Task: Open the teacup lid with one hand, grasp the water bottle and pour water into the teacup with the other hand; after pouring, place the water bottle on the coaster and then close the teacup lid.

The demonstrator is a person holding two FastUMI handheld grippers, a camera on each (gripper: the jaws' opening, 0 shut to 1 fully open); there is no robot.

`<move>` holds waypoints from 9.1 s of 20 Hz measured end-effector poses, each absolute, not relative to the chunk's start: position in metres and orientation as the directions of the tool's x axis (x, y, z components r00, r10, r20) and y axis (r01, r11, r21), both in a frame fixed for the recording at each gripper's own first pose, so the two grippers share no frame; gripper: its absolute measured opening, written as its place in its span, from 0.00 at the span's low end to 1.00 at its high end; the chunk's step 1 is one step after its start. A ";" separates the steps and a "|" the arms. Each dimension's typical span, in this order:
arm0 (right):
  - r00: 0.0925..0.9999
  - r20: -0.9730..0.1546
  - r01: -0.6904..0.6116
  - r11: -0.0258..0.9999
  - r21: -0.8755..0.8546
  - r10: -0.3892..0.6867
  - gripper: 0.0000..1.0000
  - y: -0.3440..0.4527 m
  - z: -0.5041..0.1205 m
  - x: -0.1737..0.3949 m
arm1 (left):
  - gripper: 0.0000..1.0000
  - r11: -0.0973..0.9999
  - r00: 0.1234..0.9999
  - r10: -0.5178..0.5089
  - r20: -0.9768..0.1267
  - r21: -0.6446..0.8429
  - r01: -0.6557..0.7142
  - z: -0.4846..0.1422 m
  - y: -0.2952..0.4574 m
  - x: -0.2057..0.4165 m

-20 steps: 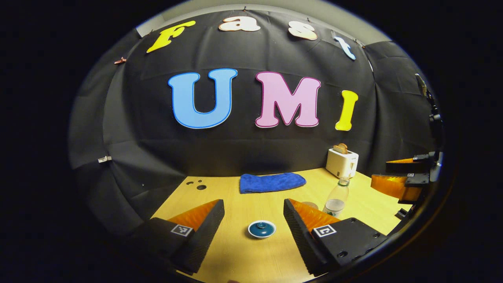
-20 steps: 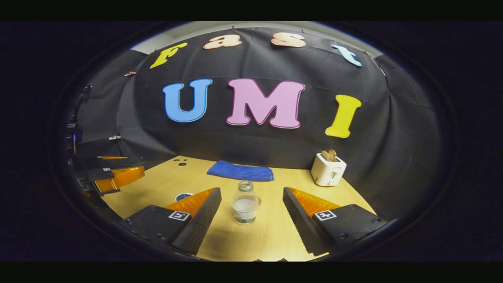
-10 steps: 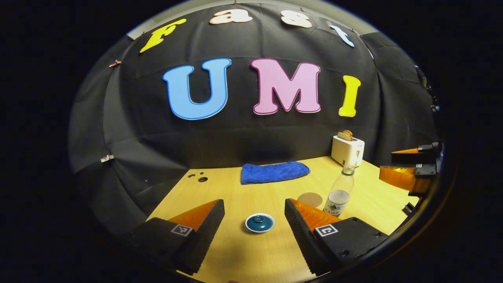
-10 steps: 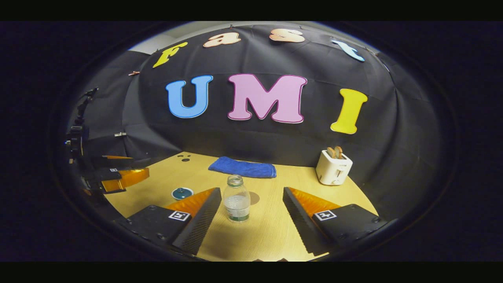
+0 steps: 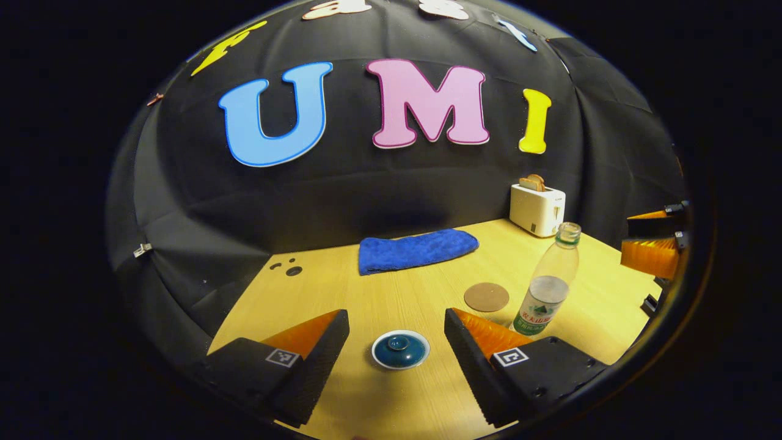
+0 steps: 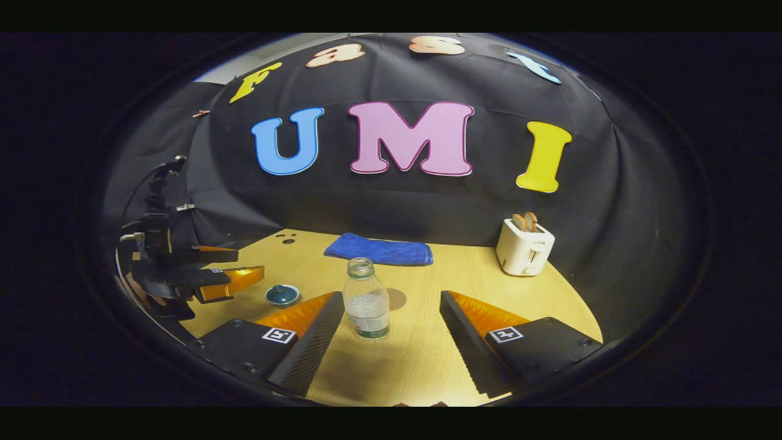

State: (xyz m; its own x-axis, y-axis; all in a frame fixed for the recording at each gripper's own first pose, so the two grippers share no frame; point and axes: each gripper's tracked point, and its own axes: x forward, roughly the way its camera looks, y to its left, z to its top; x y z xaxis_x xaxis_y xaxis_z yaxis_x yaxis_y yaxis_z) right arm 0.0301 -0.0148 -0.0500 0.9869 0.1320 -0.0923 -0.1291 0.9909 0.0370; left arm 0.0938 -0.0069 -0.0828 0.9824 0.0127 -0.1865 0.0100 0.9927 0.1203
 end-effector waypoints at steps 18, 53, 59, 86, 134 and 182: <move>0.966 -0.209 -0.148 0.988 0.045 0.154 0.98 0.016 -0.111 0.043 | 0.64 0.985 0.960 -0.021 -0.278 0.158 0.067 -0.171 0.002 0.151; 0.994 -0.107 -0.003 0.997 0.077 0.012 0.98 0.045 -0.141 0.132 | 0.27 0.994 0.980 -0.034 -0.195 0.096 0.053 -0.152 0.024 0.123; 0.997 -0.073 0.037 0.996 0.083 -0.031 0.92 0.042 -0.136 0.130 | 0.24 0.993 0.980 -0.047 -0.194 0.102 0.068 -0.151 0.026 0.123; 0.985 -0.077 -0.170 0.791 -0.588 0.154 0.71 0.099 -0.092 0.175 | 0.27 0.998 0.989 0.059 -0.138 -0.028 -0.063 -0.138 0.106 0.071; 0.935 -0.249 -0.245 -0.046 -0.968 0.253 0.71 0.156 -0.154 0.215 | 0.28 0.968 0.969 0.168 -0.183 -0.153 -0.197 -0.188 0.188 0.035; 0.924 -0.283 -0.156 -0.420 -0.894 0.257 0.71 0.158 -0.138 0.236 | 0.24 0.963 0.964 0.166 -0.206 -0.174 -0.203 -0.203 0.188 0.027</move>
State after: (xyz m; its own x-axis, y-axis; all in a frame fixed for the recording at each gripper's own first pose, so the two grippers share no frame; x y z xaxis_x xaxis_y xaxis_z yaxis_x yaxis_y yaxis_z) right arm 0.2356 0.1580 -0.1383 0.9241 0.2572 -0.2826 -0.1565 -0.4200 -0.8939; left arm 0.0266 0.1884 -0.2033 0.9643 0.1665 -0.2057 -0.2035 0.9635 -0.1742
